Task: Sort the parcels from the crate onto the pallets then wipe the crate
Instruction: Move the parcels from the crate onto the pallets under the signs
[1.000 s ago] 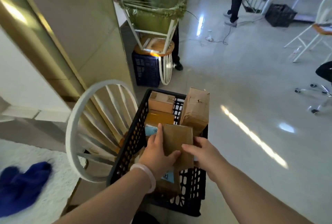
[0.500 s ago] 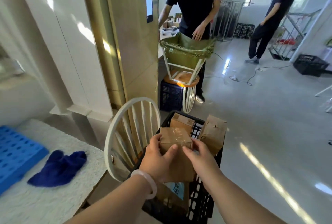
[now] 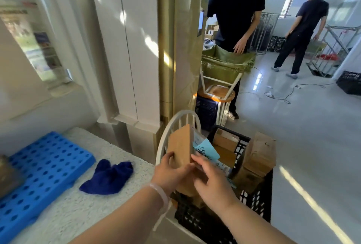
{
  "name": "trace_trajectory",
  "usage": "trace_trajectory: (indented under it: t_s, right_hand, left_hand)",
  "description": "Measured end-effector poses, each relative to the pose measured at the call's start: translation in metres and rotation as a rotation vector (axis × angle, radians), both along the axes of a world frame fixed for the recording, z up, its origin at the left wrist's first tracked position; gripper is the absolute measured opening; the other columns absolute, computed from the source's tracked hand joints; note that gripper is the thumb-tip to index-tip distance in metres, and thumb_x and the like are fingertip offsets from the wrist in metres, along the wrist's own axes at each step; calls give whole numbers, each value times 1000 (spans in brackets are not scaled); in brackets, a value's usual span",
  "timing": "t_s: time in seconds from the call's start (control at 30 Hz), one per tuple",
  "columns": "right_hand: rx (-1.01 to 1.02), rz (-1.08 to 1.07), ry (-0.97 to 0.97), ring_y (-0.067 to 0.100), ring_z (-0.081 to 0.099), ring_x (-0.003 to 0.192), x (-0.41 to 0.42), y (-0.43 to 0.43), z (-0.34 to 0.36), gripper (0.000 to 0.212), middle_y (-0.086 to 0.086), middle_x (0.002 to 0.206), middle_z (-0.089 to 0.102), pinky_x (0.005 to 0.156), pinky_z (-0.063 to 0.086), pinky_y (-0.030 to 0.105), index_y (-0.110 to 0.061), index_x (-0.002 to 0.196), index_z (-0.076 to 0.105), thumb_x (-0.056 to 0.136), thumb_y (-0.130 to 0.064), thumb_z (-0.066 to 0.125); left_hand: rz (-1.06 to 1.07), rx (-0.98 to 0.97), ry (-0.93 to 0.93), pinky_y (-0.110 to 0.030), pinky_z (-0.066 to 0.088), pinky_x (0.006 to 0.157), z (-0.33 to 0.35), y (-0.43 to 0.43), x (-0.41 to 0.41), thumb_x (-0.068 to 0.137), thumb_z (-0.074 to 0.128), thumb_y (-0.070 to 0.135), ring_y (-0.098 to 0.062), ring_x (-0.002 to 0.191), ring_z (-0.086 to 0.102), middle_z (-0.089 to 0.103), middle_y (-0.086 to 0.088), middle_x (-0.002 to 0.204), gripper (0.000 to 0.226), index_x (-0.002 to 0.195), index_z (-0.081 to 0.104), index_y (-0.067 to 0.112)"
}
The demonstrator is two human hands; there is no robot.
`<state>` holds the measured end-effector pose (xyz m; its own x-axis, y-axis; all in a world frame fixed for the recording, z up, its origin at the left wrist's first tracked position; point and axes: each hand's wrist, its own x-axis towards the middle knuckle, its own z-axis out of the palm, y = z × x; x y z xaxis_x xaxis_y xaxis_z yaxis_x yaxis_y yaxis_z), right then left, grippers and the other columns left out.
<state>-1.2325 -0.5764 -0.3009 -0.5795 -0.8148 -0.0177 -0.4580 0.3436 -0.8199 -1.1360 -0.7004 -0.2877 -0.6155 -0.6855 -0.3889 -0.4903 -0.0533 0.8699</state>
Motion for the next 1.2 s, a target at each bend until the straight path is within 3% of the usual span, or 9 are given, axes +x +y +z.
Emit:
trace_trajectory:
  t_s: [0.1, 0.2, 0.37, 0.5, 0.63, 0.8, 0.93, 1.03, 1.2]
  right_hand:
    - [-74, -94, -14, -5, 45, 122, 27, -15, 4, 38, -24, 128, 42, 94, 49, 17, -45, 121, 41, 99, -17, 53]
    - [-162, -317, -21, 8, 48, 118, 43, -33, 6, 34, -5, 134, 41, 74, 49, 15, -41, 128, 38, 99, -30, 52]
    - [-48, -299, -440, 17, 50, 113, 64, -72, 20, 50, -1, 138, 46, 98, 44, 44, -46, 148, 25, 100, -55, 34]
    - [-20, -137, -551, 13, 47, 109, 85, -86, 19, 50, -7, 127, 51, 104, 37, 43, -54, 146, 22, 103, -41, 43]
    - [17, -32, -497, 8, 42, 108, 91, -94, 17, 62, -11, 123, 46, 101, 38, 39, -58, 144, 23, 101, -25, 53]
    - [57, 139, -407, 13, 41, 121, 80, -104, 22, 66, -9, 134, 42, 98, 41, 35, -59, 144, 21, 100, -24, 55]
    - [75, 257, -351, 14, 43, 125, 69, -117, 22, 69, -6, 138, 42, 105, 43, 38, -63, 143, 23, 98, -24, 58]
    - [96, 333, -285, 11, 45, 122, 66, -128, 13, 67, -6, 136, 40, 107, 44, 42, -66, 139, 26, 96, -27, 60]
    - [93, 476, -205, 9, 45, 118, 70, -144, 4, 60, -6, 138, 36, 103, 47, 40, -69, 134, 25, 99, -28, 53]
  left_hand:
    - [66, 191, 78, -32, 50, 79, -2, -21, 39, 83, 71, 47, -21, 108, 52, 42, 0, 130, 76, 146, 28, 39]
    - [113, 277, 118, -43, 51, 94, -8, -39, 72, 80, 73, 48, -24, 112, 52, 42, 1, 133, 79, 144, 27, 43]
    - [162, 351, 209, -49, 51, 98, -10, -58, 110, 71, 74, 47, -26, 112, 57, 50, 1, 128, 84, 142, 31, 47]
    - [244, 379, 251, -47, 50, 99, -15, -66, 124, 91, 62, 29, -23, 110, 57, 56, 0, 124, 61, 145, 36, 42]
    - [301, 301, 258, -43, 43, 106, -11, -72, 124, 93, 58, 36, -18, 110, 58, 63, 4, 122, 45, 136, 46, 39]
    - [270, 102, 265, -5, 45, 59, 0, -58, 125, 98, 54, 34, 12, 82, 48, 54, 26, 98, 25, 111, 38, 48]
    - [331, -70, 271, -12, 50, 72, -5, -56, 125, 97, 58, 21, 6, 100, 59, 60, 23, 112, 63, 145, 23, 42]
    - [354, -139, 200, -11, 51, 72, -6, -54, 128, 97, 57, 19, 4, 103, 59, 54, 25, 116, 80, 139, -1, 56]
    - [357, -252, 72, -36, 44, 107, -10, -45, 139, 94, 55, 40, -9, 129, 44, 35, 12, 145, 77, 138, 0, 70]
